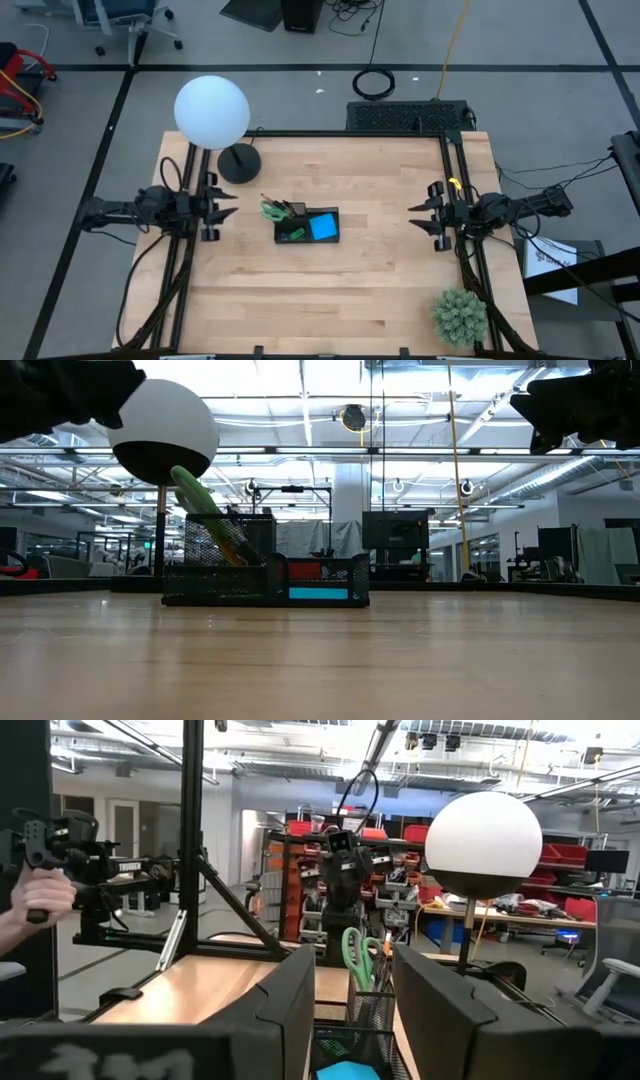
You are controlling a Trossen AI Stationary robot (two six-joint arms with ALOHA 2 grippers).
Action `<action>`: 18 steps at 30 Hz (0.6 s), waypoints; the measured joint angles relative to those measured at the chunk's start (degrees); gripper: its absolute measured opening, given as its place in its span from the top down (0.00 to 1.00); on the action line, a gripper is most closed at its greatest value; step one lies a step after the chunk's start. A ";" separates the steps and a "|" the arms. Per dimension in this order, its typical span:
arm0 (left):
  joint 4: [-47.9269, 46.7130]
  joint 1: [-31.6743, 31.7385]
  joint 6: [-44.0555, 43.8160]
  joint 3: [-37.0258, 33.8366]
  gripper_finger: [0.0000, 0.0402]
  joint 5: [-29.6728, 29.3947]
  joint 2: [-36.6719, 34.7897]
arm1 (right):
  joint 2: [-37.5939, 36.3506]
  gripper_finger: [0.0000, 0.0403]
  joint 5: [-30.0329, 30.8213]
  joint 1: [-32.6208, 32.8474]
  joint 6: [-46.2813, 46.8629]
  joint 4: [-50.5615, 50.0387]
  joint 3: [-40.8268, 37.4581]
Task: Pick and place office supplies into organizer
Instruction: Return to Home Position
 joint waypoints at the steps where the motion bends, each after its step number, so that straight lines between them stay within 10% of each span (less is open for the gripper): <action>1: -1.00 0.00 0.37 0.35 0.67 -0.55 0.06 | 0.01 0.68 -0.01 0.00 0.01 0.02 0.00; 18: -15.45 0.00 1.78 -0.04 0.67 -12.48 -0.02 | 0.35 0.68 -0.20 0.00 -1.44 -9.91 0.00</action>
